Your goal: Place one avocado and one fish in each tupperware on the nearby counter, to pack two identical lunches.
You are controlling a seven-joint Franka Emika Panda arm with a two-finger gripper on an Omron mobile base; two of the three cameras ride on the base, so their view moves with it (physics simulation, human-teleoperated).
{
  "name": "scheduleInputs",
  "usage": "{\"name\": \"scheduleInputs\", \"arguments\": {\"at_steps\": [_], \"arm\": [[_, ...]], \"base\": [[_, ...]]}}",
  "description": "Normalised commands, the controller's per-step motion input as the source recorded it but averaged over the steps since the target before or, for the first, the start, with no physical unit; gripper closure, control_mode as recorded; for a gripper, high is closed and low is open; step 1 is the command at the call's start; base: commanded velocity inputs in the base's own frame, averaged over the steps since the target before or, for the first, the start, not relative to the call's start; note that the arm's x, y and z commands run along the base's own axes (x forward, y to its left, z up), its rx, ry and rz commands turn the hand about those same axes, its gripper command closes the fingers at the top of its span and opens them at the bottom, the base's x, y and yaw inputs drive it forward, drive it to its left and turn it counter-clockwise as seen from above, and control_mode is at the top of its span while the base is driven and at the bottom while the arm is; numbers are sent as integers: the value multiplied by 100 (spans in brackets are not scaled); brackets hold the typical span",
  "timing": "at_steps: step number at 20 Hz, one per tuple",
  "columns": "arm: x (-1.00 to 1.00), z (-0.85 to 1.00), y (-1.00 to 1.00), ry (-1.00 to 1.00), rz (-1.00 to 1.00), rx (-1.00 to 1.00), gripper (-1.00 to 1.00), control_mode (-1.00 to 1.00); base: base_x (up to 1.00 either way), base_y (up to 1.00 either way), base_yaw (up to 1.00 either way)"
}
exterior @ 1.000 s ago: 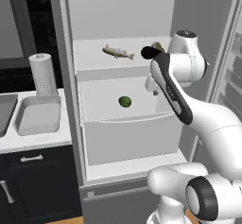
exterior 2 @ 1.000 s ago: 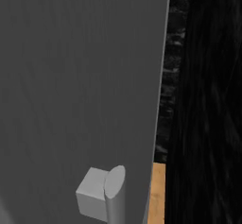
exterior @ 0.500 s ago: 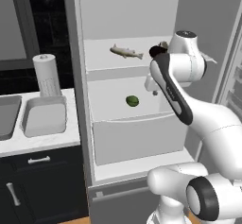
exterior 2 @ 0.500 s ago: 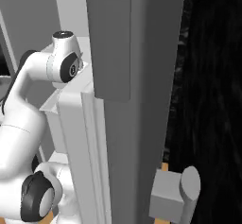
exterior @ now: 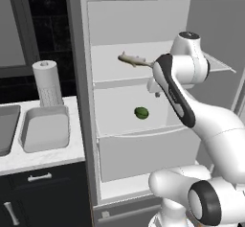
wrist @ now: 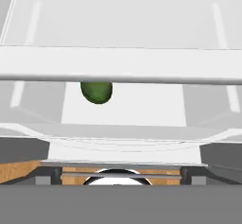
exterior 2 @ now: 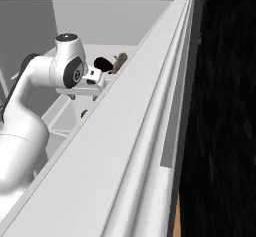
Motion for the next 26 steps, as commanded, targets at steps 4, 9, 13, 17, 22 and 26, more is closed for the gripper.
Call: {"name": "scheduleInputs", "arguments": {"at_steps": [4, 9, 13, 17, 22, 26], "arm": [[0, 0, 0, 0, 0, 0, -100, 100], [-2, 0, 0, -1, 0, 0, -100, -100], [0, 20, 0, -18, 1, -1, -100, -100], [0, 51, 0, -30, 7, -13, -100, -100], [15, 44, -16, -27, 1, -10, -100, -100], [43, 42, -35, -21, 9, -13, -100, -100]], "base": [[16, 0, 0], [0, 0, 0], [0, 0, 0], [0, 0, 0], [0, 0, 0], [0, 0, 0]]}}
